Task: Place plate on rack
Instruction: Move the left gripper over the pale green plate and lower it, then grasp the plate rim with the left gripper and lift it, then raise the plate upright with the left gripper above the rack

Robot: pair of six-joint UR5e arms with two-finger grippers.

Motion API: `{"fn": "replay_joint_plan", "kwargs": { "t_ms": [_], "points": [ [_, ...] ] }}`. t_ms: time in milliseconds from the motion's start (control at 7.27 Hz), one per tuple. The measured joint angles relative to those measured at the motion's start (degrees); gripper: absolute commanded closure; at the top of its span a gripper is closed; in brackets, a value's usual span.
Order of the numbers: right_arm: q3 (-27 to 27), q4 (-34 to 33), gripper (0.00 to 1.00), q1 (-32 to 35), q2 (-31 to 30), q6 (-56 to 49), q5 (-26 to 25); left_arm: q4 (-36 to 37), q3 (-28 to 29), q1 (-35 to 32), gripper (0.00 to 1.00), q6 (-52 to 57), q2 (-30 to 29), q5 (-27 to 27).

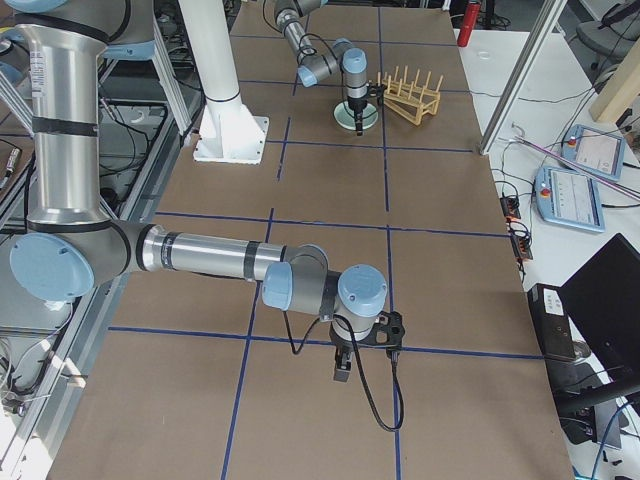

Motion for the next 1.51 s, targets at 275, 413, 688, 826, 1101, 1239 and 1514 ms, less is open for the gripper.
{"fn": "replay_joint_plan", "kwargs": {
  "t_ms": [275,413,688,826,1101,1239,1514],
  "points": [
    [0.0,0.0,0.0,0.0,0.0,0.0,0.0,0.07,-0.19,-0.09,1.0,0.11,0.18,0.08],
    [0.0,0.0,0.0,0.0,0.01,0.0,0.0,0.16,-0.32,-0.12,1.0,0.12,0.22,0.03],
    [0.0,0.0,0.0,0.0,-0.01,0.0,0.0,2.57,-4.37,-1.26,1.0,0.13,0.24,-0.28],
    [0.0,0.0,0.0,0.0,-0.02,0.0,0.0,6.51,-9.2,-2.78,1.0,0.11,0.31,-0.47],
    [0.0,0.0,0.0,0.0,-0.02,0.0,0.0,11.6,-17.73,-8.22,1.0,0.01,0.41,-5.18],
    [0.0,0.0,0.0,0.0,-0.02,0.0,0.0,12.32,-21.4,-12.84,1.0,-0.2,0.43,-10.41],
    [0.0,0.0,0.0,0.0,-0.02,0.0,0.0,6.42,-24.58,-23.01,1.0,-3.22,0.77,-19.12]
  ]
}}
